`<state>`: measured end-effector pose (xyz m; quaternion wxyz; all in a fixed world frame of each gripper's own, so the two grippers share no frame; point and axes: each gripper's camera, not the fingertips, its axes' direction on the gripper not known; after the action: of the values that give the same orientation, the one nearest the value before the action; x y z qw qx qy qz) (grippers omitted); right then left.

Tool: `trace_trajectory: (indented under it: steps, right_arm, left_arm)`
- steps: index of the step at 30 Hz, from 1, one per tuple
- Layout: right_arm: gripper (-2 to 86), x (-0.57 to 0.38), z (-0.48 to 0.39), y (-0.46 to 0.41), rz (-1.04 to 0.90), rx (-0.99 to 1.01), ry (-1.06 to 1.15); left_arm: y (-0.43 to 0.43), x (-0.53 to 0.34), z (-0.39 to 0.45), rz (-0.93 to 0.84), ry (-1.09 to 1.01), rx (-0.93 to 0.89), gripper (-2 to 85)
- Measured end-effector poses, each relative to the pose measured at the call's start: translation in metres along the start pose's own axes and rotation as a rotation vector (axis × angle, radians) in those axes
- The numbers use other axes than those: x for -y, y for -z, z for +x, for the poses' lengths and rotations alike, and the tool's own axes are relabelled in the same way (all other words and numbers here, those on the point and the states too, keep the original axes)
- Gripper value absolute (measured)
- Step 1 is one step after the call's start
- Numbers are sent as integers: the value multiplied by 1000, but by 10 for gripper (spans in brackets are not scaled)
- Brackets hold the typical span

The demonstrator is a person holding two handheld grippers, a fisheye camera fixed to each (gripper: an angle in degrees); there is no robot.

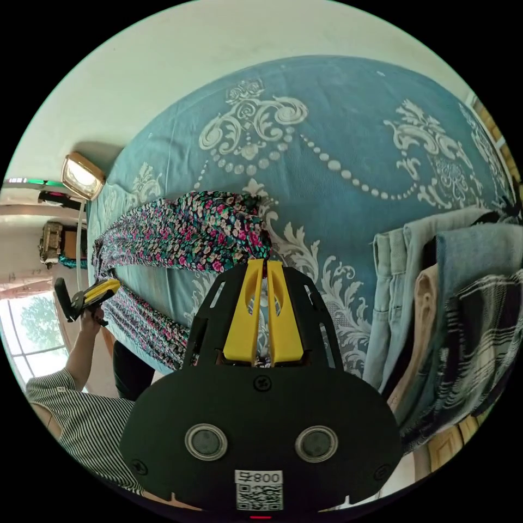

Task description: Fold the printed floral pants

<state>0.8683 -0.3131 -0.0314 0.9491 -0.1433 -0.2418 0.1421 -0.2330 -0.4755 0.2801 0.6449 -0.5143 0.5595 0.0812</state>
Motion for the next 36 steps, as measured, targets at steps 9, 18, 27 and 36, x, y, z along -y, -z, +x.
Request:
trace_trajectory:
  steps: [9, 18, 27, 36]
  right_arm:
    - [8, 19, 5, 25, -4, 13, -30]
    - [7, 23, 8, 50, -7, 30, -30]
    - [11, 7, 25, 58, -44, 134, -58]
    - [25, -6, 29, 91, 94, 121, -103]
  left_arm:
    - [11, 9, -61, -27, 150, 227, 66]
    - [36, 8, -65, 3, 128, 115, 17]
    - [29, -2, -71, -80, 165, 45, 29]
    - [61, 33, -65, 108, 81, -76, 74]
